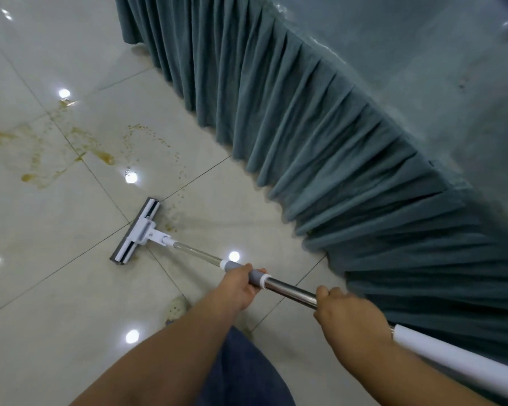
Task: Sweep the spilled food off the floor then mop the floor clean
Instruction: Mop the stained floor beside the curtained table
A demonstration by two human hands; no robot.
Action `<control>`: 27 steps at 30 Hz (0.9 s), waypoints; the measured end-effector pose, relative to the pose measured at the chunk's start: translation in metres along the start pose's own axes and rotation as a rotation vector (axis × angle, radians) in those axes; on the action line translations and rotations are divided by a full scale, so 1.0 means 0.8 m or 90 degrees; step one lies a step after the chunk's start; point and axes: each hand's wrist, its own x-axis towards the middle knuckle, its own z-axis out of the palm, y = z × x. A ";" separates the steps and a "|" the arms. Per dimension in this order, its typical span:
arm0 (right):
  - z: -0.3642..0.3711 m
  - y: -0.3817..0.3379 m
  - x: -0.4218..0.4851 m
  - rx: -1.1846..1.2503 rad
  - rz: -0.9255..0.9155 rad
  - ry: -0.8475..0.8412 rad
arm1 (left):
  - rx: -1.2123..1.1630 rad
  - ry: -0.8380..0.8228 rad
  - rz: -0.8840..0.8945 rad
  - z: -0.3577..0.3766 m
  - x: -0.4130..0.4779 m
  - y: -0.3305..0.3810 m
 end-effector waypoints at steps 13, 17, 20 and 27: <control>-0.089 -0.048 0.005 0.188 0.110 -0.152 | 0.087 0.008 0.035 -0.029 -0.067 0.069; -0.106 -0.082 0.026 0.359 0.163 -0.271 | 0.072 0.008 0.041 -0.056 -0.078 0.115; -0.125 -0.115 0.040 0.506 0.162 -0.386 | 0.020 -0.009 0.020 -0.088 -0.084 0.152; -0.123 -0.177 0.062 0.507 0.135 -0.512 | -0.026 0.037 0.064 -0.139 -0.064 0.190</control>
